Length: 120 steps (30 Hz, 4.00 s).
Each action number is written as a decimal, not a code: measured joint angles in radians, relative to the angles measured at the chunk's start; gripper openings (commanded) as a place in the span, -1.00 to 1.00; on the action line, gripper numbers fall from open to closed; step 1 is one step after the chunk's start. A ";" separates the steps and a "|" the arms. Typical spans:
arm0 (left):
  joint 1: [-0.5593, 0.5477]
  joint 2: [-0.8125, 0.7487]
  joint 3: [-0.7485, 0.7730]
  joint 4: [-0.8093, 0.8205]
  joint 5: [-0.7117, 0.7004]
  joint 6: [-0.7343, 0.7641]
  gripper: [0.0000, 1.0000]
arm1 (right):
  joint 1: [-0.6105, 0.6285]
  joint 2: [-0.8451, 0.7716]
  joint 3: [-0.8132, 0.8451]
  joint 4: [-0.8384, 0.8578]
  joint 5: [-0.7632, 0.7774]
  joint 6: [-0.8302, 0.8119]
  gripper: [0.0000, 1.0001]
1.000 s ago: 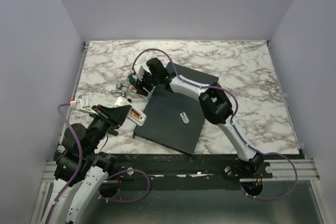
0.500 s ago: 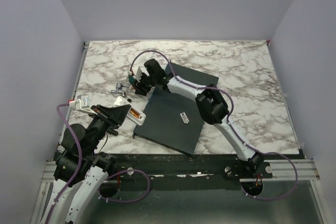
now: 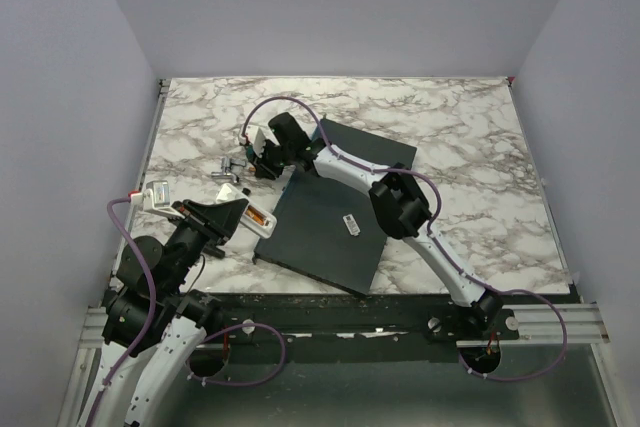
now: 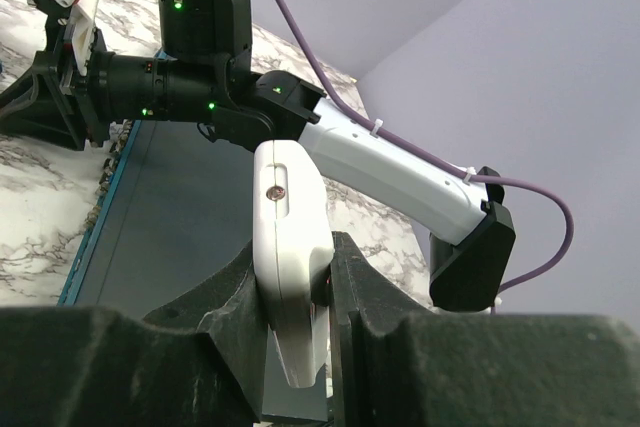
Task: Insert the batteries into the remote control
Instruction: Pick up the battery from the center of the board, then place the battery at the center of the board.
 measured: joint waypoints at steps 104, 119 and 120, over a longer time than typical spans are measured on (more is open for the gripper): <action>0.000 0.239 -0.241 1.266 0.668 -0.196 -1.00 | -0.015 -1.743 -1.392 0.223 0.215 0.562 -0.99; 0.000 0.204 -0.241 1.200 0.666 -0.187 -1.00 | -0.016 -1.224 -1.478 0.112 0.711 0.721 -0.94; 0.000 0.203 -0.241 1.196 0.666 -0.187 -1.00 | -0.016 -1.215 -1.483 0.112 0.721 0.724 -0.84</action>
